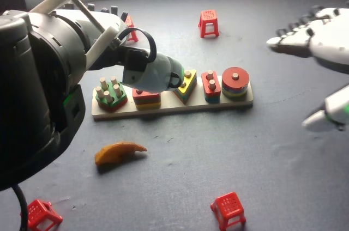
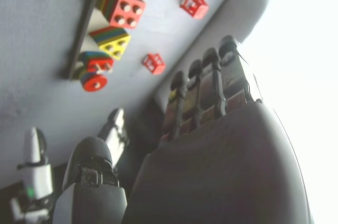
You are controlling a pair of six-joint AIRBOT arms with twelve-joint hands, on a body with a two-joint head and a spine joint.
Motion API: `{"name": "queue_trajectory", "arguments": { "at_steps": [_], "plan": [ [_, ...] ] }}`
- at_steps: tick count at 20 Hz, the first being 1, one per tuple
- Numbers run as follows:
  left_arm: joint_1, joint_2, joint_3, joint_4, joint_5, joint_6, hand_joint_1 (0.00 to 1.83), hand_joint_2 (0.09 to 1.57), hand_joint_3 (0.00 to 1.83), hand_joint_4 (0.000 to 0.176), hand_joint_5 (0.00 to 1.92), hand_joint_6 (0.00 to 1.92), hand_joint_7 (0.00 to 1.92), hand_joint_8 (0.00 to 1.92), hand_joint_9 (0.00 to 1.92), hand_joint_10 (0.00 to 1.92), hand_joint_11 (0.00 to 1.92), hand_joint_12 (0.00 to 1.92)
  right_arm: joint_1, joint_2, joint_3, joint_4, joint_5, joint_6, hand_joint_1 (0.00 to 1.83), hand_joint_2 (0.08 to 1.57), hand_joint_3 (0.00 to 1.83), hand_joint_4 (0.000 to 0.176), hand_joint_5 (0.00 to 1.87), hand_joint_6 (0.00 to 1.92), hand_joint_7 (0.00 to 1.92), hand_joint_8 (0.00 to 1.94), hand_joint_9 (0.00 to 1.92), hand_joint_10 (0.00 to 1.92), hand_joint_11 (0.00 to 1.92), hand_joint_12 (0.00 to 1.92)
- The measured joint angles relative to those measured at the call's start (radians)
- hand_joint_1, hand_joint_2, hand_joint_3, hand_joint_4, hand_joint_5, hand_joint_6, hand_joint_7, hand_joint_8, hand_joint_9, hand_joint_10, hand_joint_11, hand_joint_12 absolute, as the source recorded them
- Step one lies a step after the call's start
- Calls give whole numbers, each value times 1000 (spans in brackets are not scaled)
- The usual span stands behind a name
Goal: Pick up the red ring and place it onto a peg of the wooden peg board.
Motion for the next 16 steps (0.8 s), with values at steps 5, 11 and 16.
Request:
{"name": "queue_trajectory", "arguments": {
  "at_steps": [5,11,16],
  "plan": [
    [0,0,0,0,1,5,0,1158,2,0,50,5,15,5,0,0,7,3,-38,174,-137,-29,-24,-30,752,906,4,0,80,8,136,5,152,9,0,606],
    [0,0,0,0,1,8,0,1157,0,0,16,2,0,0,0,0,1,0,-40,347,-195,-524,111,502,730,929,6,0,94,4,140,2,153,5,0,619],
    [0,0,0,0,0,8,0,1157,0,0,34,7,1,0,0,0,4,2,-45,400,-225,-528,149,482,767,957,6,0,118,8,153,7,155,7,0,620]
  ]
}}
